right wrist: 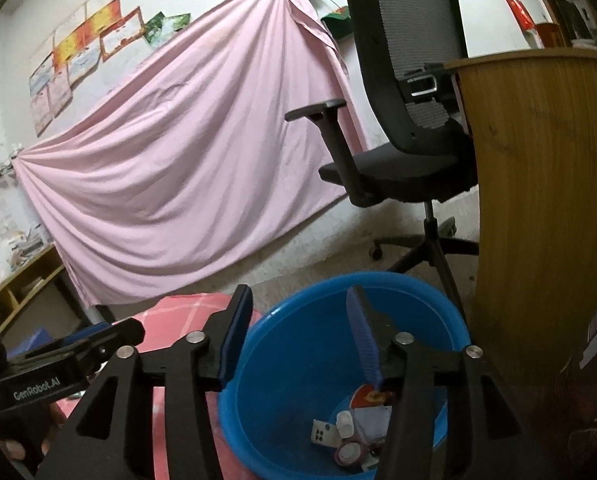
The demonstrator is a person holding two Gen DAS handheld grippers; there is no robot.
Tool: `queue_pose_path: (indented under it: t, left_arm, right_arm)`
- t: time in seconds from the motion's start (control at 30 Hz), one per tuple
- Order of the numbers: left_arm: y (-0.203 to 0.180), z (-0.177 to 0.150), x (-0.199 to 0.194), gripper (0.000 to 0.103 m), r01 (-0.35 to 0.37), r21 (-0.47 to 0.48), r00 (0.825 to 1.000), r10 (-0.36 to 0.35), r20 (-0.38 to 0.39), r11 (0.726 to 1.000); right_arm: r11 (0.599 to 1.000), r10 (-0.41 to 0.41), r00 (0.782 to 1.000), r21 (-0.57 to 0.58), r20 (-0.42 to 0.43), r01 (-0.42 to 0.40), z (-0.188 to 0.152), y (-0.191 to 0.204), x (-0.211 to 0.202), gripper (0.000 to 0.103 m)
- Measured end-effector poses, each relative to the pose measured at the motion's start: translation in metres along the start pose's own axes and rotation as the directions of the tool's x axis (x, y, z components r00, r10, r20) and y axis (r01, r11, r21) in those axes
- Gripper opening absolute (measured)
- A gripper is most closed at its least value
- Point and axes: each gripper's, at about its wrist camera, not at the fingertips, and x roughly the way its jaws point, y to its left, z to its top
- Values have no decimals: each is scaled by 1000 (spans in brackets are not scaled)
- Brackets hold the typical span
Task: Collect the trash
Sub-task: 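Move both tools back over the remaining table items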
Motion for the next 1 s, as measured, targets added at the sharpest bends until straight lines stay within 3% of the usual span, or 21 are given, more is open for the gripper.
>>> queue_pose_path:
  t: [0.2,0.3,0.37,0.53,0.67,0.83,1.0]
  left_arm:
    - [24,3,-25,81,-36,-31,997,38,69,999]
    - [38,1,-44,102,-63,-60,987,71,146,996]
    - [49,-2,-59,102,-70,-82,973,86,213,994]
    - [71,-8,-84,102,-110,-102,950,135,280,989]
    - [90,-14,-103,102,-155,-126,926,189,328,980]
    - [113,-26,-123,102,-209,-155,895,252,368,966]
    - [132,-40,-144,102,-283,-160,849,325,417,946]
  right_arm:
    - [1000,10,999,-13,42,-10,4,14,-3,60]
    - [999,34,997,-11,72,-33,5,25,-8,66]
    - [998,59,993,-23,103,-57,7,34,-14,71]
    - [991,113,978,-88,174,-99,9,62,-26,83]
    - [985,141,964,-134,224,-113,5,84,-32,103]
    - [969,188,951,-205,244,-139,-1,111,-36,103]
    - [949,228,941,-272,252,-158,-10,142,-38,103]
